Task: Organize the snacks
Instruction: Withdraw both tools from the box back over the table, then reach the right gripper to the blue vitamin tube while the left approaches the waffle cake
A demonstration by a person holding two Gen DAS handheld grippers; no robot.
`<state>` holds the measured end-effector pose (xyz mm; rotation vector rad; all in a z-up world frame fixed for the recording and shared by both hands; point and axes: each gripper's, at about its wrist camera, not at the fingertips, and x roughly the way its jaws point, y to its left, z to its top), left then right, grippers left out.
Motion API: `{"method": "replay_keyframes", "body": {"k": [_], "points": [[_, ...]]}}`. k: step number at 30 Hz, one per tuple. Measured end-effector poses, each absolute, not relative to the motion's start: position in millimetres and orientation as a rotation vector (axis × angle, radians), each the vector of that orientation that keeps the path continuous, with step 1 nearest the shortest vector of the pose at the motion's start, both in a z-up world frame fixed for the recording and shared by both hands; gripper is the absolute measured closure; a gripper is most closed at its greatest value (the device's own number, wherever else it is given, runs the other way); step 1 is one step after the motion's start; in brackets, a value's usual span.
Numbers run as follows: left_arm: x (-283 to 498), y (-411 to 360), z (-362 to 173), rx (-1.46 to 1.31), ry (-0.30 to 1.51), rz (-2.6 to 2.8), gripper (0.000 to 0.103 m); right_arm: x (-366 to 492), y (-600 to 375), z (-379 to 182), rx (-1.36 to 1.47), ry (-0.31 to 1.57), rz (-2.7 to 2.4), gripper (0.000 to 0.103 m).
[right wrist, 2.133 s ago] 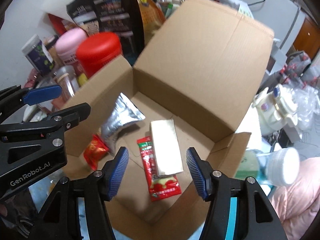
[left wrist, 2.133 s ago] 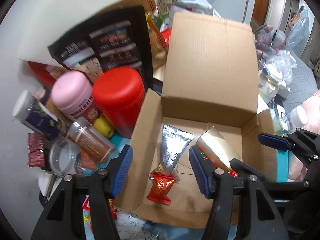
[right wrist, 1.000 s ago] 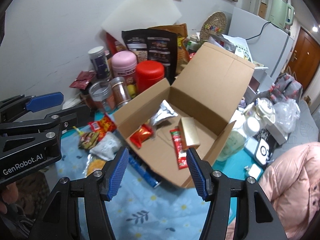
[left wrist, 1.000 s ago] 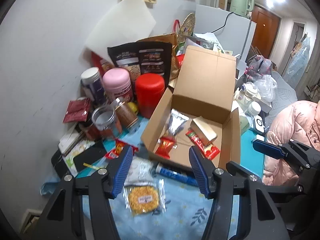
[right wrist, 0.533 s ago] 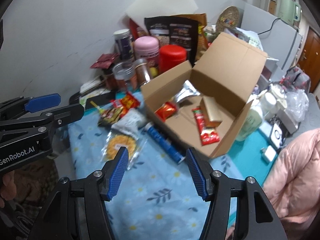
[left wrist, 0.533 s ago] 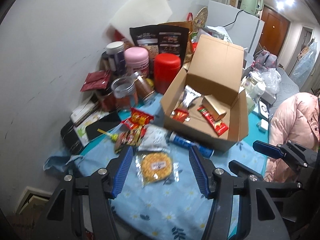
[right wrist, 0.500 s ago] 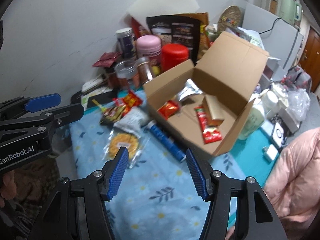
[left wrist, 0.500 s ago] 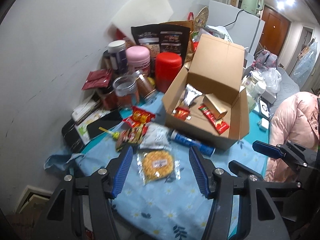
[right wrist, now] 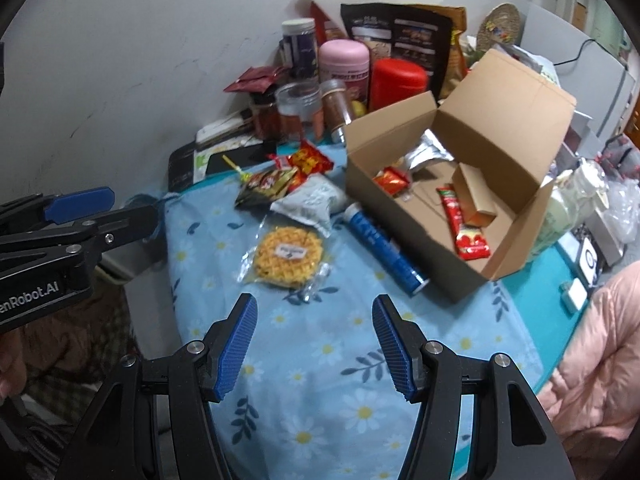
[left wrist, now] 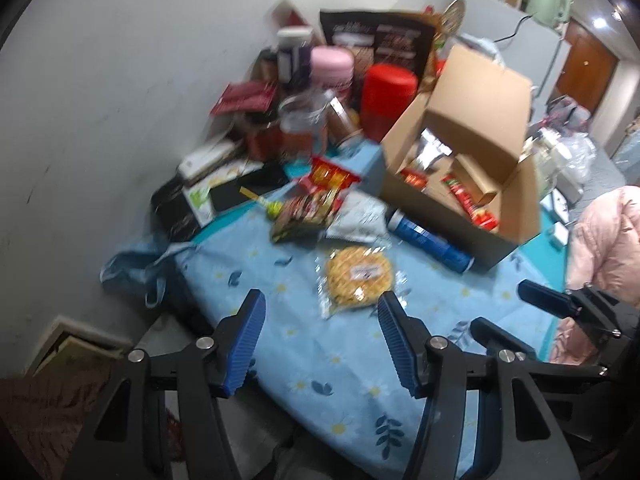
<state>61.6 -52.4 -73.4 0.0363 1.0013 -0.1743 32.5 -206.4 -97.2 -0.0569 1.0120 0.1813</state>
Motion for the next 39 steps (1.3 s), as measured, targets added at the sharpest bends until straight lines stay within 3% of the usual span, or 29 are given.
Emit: {"method": "replay_keyframes", "body": {"k": [20, 39], "points": [[127.6, -71.9, -160.1, -0.053, 1.148, -0.301, 0.045, 96.6, -233.4, -179.7, -0.004, 1.147, 0.114, 0.038], [182.0, -91.3, -205.8, -0.035, 1.196, -0.337, 0.045, 141.4, -277.4, -227.3, -0.007, 1.112, -0.095, 0.038]]}}
